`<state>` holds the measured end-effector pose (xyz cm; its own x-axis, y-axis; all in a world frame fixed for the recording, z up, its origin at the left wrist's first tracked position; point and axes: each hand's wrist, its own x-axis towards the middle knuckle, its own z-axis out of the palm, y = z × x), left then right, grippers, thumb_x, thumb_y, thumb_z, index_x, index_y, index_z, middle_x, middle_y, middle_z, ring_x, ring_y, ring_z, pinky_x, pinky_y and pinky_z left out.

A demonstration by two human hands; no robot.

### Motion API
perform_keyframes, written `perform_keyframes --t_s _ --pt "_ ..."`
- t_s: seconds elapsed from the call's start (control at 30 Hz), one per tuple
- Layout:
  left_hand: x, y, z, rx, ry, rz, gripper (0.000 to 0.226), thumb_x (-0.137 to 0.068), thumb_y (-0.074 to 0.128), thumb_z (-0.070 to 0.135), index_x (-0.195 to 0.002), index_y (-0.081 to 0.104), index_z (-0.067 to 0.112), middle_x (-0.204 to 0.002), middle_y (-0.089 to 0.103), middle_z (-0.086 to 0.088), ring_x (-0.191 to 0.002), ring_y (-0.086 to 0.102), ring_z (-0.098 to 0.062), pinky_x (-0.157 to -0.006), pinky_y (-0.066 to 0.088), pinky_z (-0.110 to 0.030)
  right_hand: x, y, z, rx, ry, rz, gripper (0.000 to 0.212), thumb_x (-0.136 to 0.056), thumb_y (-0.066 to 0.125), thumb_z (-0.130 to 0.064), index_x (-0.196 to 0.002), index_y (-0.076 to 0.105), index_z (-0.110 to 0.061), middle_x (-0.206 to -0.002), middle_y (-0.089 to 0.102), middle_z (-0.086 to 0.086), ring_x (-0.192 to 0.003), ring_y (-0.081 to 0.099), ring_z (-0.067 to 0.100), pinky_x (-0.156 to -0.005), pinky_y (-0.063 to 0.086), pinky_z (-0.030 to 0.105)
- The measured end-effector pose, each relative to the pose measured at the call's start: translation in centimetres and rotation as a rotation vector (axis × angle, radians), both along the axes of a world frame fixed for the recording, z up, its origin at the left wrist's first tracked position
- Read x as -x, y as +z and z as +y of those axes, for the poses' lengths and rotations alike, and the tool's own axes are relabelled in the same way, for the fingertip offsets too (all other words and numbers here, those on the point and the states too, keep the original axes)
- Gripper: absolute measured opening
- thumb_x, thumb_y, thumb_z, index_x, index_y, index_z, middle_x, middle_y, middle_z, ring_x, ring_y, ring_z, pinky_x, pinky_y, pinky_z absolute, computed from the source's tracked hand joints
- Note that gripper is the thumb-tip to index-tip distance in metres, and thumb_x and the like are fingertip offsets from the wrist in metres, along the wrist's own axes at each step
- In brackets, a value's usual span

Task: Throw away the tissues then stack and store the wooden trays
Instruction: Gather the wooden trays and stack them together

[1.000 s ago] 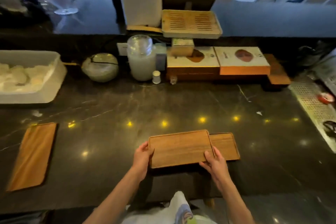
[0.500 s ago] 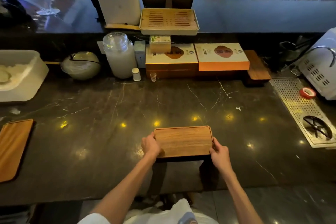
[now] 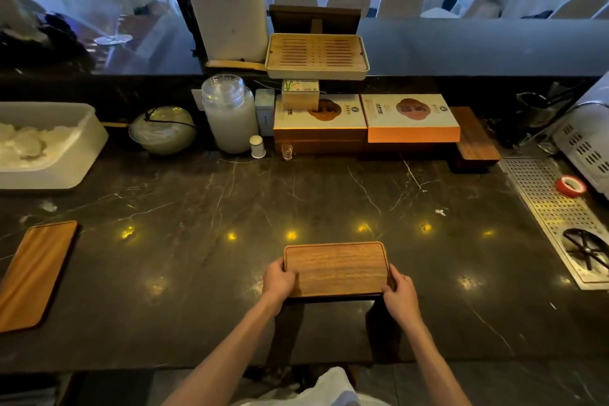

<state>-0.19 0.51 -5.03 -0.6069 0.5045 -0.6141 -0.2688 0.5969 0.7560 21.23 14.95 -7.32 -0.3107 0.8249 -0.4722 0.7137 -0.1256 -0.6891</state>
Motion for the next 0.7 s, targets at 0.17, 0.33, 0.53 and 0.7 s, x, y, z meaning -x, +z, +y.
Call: perform_keyframes --t_s 0.17,0.33,0.53,0.7 --pt "-0.17 -0.02 -0.27 -0.056 -0.022 -0.06 0.038 -0.099 0.051 0.014 -0.136 0.049 0.021 -0.121 0.061 0.0 -0.108 0.061 -0.017 -0.08 0.057 -0.029 0.05 -0.08 -0.24 0.021 -0.06 0.017 0.053 -0.095 0.057 -0.012 -0.145 0.043 -0.018 -0.141 0.049 0.01 -0.132 0.046 0.027 -0.107 0.04 0.045" --pt "0.18 -0.11 -0.04 -0.027 -0.051 -0.074 0.037 -0.099 0.05 0.016 -0.135 0.049 0.021 -0.125 0.061 -0.004 -0.114 0.06 -0.021 -0.094 0.055 -0.041 -0.17 -0.22 -0.19 0.042 -0.083 0.034 0.05 -0.095 0.057 -0.009 -0.143 0.046 -0.017 -0.139 0.056 0.009 -0.132 0.048 0.026 -0.107 0.04 0.044" --pt "-0.34 -0.31 0.34 0.031 0.029 -0.124 0.024 -0.1 0.043 0.013 -0.12 0.056 0.015 -0.108 0.067 -0.003 -0.097 0.065 -0.016 -0.074 0.058 -0.029 0.21 -0.25 -0.71 0.042 -0.114 0.11 0.06 -0.1 0.05 -0.029 -0.153 0.026 -0.016 -0.155 0.038 0.008 -0.143 0.034 0.028 -0.114 0.031 0.049" --pt "-0.76 -0.17 0.19 0.009 0.028 -0.115 0.026 -0.099 0.047 0.012 -0.121 0.056 0.02 -0.105 0.066 0.001 -0.098 0.065 -0.016 -0.082 0.059 -0.032 0.4 -0.85 -0.88 0.082 -0.079 0.143 0.062 -0.099 0.05 -0.035 -0.154 0.023 -0.022 -0.153 0.042 0.005 -0.142 0.037 0.026 -0.113 0.032 0.049"
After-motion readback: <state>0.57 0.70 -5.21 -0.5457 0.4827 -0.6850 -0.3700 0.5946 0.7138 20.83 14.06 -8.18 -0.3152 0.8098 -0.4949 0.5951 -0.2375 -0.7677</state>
